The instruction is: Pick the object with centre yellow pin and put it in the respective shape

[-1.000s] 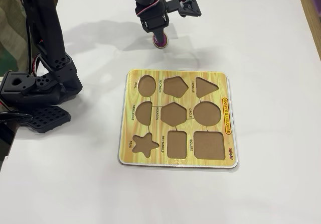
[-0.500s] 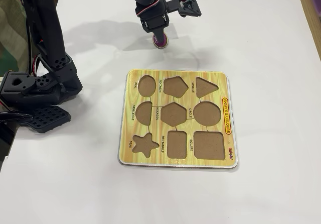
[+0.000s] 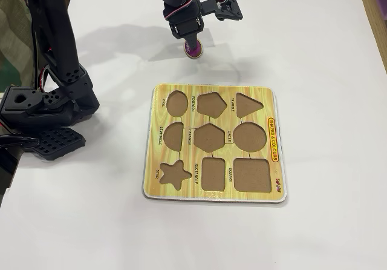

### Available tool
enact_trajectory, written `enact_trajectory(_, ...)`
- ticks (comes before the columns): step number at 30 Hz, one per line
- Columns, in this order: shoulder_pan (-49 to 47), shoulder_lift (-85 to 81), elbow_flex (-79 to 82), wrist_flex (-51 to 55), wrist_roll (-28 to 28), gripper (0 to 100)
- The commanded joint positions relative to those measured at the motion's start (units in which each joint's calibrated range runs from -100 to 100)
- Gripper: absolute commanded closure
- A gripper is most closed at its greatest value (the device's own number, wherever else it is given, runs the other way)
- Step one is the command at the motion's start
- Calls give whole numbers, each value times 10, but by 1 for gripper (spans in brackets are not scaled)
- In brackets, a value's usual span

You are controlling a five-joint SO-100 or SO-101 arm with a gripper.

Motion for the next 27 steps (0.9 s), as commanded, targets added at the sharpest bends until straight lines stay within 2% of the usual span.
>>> enact_trajectory(1, 8, -16, -4, -1, 2, 95)
enact_trajectory(19, 19, -34, -2, 1, 3, 95)
enact_trajectory(27, 57, -104, 67, 1, 3, 95)
